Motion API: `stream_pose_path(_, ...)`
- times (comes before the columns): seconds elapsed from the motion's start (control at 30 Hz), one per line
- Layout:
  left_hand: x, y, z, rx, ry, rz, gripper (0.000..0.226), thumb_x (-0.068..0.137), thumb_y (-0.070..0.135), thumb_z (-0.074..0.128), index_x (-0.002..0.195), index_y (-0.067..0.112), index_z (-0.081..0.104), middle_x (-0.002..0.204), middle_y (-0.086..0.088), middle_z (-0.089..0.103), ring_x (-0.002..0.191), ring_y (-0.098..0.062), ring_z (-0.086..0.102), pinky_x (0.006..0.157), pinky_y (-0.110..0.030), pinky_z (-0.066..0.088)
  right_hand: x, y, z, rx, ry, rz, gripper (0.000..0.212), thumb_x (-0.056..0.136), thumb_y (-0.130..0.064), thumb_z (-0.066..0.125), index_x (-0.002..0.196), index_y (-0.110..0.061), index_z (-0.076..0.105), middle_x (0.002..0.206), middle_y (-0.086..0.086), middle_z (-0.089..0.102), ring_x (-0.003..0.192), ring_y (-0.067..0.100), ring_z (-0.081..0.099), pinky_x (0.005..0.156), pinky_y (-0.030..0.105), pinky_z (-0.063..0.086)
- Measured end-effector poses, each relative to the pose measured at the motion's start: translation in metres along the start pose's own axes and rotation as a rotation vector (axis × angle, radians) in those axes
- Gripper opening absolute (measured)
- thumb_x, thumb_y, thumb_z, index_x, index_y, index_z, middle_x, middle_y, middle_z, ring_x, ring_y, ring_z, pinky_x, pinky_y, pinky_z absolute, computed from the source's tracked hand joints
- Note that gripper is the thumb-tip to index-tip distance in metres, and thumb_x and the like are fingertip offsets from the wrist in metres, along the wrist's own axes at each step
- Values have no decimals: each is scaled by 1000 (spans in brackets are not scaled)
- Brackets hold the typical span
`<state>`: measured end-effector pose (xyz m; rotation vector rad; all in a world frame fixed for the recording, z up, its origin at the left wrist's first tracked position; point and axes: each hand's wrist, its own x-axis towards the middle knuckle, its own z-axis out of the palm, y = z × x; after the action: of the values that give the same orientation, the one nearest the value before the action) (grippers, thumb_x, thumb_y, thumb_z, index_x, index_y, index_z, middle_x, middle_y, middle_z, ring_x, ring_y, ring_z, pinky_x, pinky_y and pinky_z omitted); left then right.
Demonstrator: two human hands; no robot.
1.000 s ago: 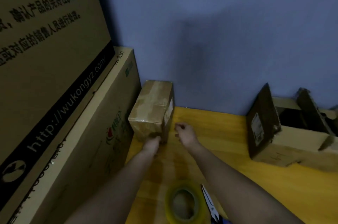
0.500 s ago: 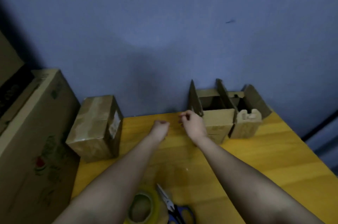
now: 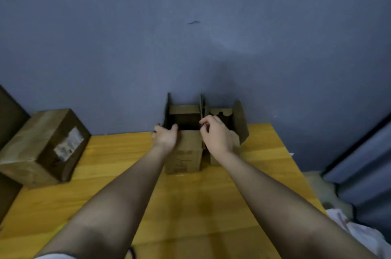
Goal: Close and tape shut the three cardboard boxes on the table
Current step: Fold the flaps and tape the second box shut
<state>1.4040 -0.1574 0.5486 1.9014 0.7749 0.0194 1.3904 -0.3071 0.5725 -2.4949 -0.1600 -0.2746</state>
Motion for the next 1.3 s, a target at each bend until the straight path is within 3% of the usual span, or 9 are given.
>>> stream_pose_path(0.13, 0, 2, 6, -27, 69, -32, 59, 95, 30, 54, 142, 4, 30, 142, -21, 40, 126, -39, 43, 105, -44, 39, 20, 18, -12, 40, -82, 36, 31, 95, -32, 52, 125, -23, 52, 123, -4, 54, 103, 18, 58, 58, 24, 36)
stream_pose_path(0.3, 4, -2, 2, -11, 90, -19, 41, 96, 19, 49, 133, 1, 43, 130, -20, 54, 119, -37, 51, 101, -41, 41, 35, 21, -8, 4, -286, 79, 48, 96, -46, 49, 137, -21, 47, 136, 1, 48, 114, 22, 55, 73, 30, 48)
stream_pose_path(0.37, 5, -3, -1, 5, 110, -24, 37, 97, 20, 46, 130, 2, 49, 126, -19, 57, 116, -37, 53, 99, -41, 43, 38, 17, -6, 11, -325, 77, 48, 97, -48, 45, 135, -20, 49, 132, 3, 54, 110, 22, 57, 76, 32, 50)
stream_pose_path(0.47, 7, -2, -4, 54, 119, -34, 34, 97, 21, 44, 124, 2, 53, 119, -20, 59, 109, -37, 56, 95, -41, 46, 37, 9, -5, -51, -339, 128, 47, 97, -51, 43, 130, -19, 52, 117, 3, 61, 91, 21, 62, 63, 29, 49)
stream_pose_path(0.67, 12, -1, -13, 132, 66, -47, 30, 94, 23, 45, 112, 3, 57, 105, -20, 61, 97, -38, 58, 90, -42, 50, 36, -3, 3, -210, -381, 129, 33, 98, -41, 47, 117, -16, 57, 93, 2, 59, 69, 15, 53, 49, 24, 36)
stream_pose_path(0.9, -12, -13, -37, 258, 24, 77, 29, 91, 34, 48, 76, 10, 55, 87, -17, 68, 80, -36, 64, 77, -42, 56, 25, -2, 7, -167, -277, 96, 31, 101, -29, 42, 129, -21, 55, 112, 6, 65, 88, 21, 62, 60, 29, 47)
stream_pose_path(1.03, -44, -33, -55, 190, -40, 85, 26, 91, 38, 52, 102, 15, 45, 85, -6, 65, 73, -26, 68, 68, -41, 59, 7, 7, 5, -151, -239, 6, 33, 102, -28, 41, 132, -23, 53, 109, 5, 65, 87, 18, 61, 52, 22, 35)
stream_pose_path(1.13, -56, -49, -62, 165, -15, 95, 40, 91, 40, 52, 121, 17, 38, 89, -6, 68, 67, -21, 69, 70, -43, 59, -12, 15, 3, -123, -218, -21, 34, 102, -29, 41, 134, -23, 52, 107, 5, 66, 90, 18, 63, 58, 22, 38)
stream_pose_path(1.3, -67, -63, -69, 339, 3, 104, 58, 91, 48, 49, 138, 20, 29, 73, 1, 63, 76, -26, 65, 77, -43, 57, -49, 27, -10, 49, -232, 9, 35, 102, -23, 42, 136, -18, 52, 110, 2, 69, 90, 14, 65, 67, 19, 48)
